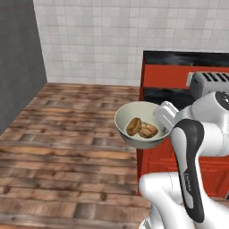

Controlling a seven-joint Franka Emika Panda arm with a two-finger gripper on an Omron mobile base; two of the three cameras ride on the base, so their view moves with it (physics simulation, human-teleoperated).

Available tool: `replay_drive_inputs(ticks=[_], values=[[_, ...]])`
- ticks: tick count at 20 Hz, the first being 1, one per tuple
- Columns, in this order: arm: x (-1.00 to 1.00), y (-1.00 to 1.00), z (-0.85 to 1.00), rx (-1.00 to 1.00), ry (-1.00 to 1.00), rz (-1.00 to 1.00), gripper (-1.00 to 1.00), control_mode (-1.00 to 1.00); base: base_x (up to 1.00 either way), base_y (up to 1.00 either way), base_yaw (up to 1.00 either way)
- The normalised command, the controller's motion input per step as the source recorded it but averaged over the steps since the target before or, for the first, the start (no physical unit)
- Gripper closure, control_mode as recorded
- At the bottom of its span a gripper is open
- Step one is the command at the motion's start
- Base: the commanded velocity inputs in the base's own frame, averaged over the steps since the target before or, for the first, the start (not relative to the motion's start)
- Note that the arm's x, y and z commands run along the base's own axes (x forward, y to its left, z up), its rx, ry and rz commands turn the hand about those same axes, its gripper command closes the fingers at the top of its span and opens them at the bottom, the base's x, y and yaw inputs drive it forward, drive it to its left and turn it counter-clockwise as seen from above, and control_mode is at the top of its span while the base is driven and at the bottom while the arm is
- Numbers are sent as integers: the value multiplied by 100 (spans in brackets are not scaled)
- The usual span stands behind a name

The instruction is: Pick up the heated bread from the toaster oven and place it in the bowl. Then move the bread bowl to the dining counter.

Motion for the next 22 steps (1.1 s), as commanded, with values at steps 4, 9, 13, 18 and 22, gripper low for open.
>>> replay_drive_inputs(ticks=[4, 9, 13, 18, 22], values=[[0, 0, 0, 0, 0, 0, 100, 100, 100, 100, 0], [0, 0, 0, 0, 0, 0, 100, 100, 100, 100, -4], [0, 0, 0, 0, 0, 0, 100, 100, 100, 100, -24], [0, 0, 0, 0, 0, 0, 100, 100, 100, 90, -60], [0, 0, 0, 0, 0, 0, 100, 100, 100, 79, -72]])
